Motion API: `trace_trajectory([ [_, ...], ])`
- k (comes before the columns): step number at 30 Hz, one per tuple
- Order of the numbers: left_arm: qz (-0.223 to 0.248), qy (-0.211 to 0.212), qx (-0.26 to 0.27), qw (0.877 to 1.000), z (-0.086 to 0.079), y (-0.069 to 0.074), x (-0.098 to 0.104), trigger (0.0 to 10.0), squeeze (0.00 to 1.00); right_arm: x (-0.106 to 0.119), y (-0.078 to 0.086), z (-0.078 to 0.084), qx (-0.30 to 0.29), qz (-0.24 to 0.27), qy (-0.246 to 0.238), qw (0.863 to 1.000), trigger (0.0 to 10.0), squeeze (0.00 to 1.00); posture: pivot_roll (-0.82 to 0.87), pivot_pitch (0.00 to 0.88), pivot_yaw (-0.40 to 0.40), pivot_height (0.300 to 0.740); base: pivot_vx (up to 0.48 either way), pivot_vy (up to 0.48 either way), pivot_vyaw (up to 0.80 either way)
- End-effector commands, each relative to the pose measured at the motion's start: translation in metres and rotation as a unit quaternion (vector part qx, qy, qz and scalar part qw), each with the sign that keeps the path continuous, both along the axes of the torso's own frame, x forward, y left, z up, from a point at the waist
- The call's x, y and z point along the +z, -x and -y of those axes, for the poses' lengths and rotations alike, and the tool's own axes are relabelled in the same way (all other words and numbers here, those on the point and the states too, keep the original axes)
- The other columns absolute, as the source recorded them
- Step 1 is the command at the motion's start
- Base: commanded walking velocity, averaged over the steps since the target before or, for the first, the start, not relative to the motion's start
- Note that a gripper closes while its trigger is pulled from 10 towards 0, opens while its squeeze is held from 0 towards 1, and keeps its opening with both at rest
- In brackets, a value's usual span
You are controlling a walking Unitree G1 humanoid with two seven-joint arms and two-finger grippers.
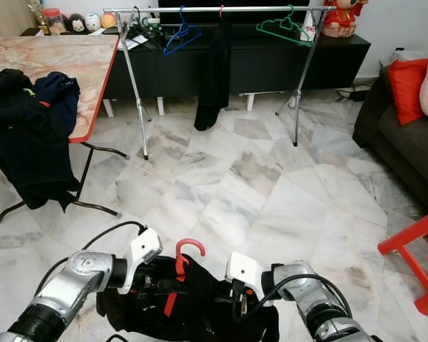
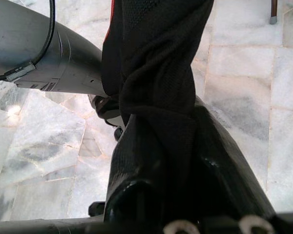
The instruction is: Hang hanger
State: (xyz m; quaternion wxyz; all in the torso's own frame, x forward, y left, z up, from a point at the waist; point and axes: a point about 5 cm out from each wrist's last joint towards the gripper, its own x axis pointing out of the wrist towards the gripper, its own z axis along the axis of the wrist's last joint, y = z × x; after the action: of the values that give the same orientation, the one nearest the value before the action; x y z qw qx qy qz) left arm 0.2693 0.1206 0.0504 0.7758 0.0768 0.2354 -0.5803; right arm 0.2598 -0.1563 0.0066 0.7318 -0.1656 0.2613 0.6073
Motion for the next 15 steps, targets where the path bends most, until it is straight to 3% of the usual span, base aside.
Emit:
trace_trajectory([
  [1, -0.004, -0.019, -0.015, 1.0, 0.0013, 0.0019, -0.0046, 0.2, 0.0, 0.0071, -0.0055, -0.0045, 0.003, 0.023, -0.018, 1.0, 0.0, 0.0, -0.04, 0.0, -0.028, 0.74, 0.0, 0.0, 0.0],
  [15, -0.014, -0.013, -0.023, 1.0, -0.0007, 0.0044, -0.007, 0.0, 0.0, 0.0071, -0.0059, -0.0033, -0.001, 0.024, -0.015, 1.0, 0.0, 0.0, -0.04, 0.0, -0.03, 0.74, 0.0, 0.0, 0.0],
])
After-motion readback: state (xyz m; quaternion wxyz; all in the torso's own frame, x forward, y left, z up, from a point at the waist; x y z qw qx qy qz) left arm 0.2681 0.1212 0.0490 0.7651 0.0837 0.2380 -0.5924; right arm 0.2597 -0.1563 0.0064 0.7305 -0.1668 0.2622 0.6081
